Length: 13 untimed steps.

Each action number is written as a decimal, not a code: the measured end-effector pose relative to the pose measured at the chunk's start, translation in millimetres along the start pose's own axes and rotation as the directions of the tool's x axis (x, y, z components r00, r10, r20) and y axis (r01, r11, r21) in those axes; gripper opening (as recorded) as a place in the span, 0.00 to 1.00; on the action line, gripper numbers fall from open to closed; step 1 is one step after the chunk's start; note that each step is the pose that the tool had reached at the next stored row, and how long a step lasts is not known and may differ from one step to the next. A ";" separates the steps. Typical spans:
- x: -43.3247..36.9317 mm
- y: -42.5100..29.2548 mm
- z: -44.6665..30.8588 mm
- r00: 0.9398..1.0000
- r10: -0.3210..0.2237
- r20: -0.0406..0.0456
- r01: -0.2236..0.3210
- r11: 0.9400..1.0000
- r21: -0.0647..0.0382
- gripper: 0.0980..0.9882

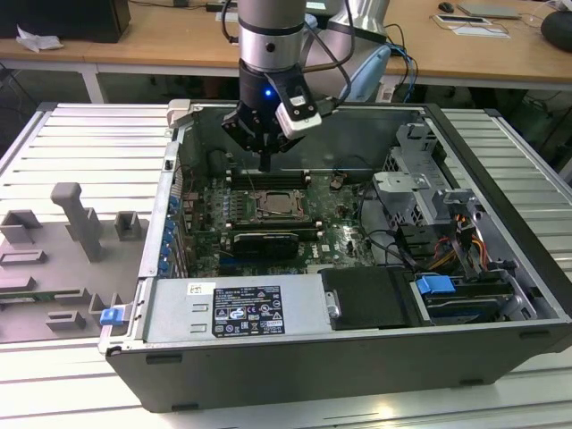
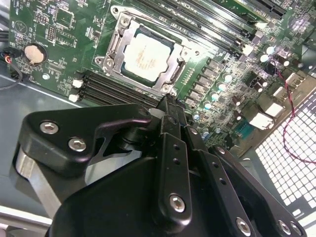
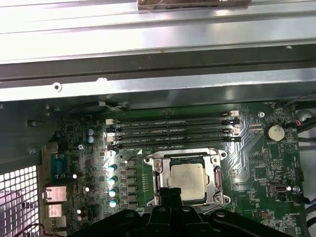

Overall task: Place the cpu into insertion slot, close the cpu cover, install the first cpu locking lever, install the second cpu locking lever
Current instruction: 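Install the first cpu locking lever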

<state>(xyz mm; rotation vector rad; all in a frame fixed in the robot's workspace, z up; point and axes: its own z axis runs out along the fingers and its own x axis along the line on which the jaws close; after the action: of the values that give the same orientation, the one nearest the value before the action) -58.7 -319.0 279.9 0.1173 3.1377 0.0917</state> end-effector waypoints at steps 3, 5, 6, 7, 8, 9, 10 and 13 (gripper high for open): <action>2.4 -0.2 0.1 1.000 -0.001 0.000 0.001 1.000 0.000 0.01; 6.8 -0.5 0.1 1.000 -0.001 0.000 0.001 1.000 0.000 0.01; 8.9 -0.7 0.1 1.000 -0.001 0.000 0.001 1.000 0.000 0.01; 10.0 -0.8 0.2 1.000 -0.001 0.000 0.001 1.000 0.000 0.01; 10.7 -0.8 0.2 1.000 -0.001 0.000 0.001 1.000 0.000 0.01; 11.4 -0.9 0.2 1.000 -0.001 0.000 0.001 1.000 0.000 0.01; 12.0 -0.9 0.2 1.000 -0.001 0.000 0.001 1.000 0.000 0.01; 14.0 -1.1 0.2 1.000 -0.001 0.000 0.001 1.000 0.000 0.01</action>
<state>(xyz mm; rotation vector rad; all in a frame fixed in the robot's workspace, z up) -72.8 -319.0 279.7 0.1158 3.1377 0.0917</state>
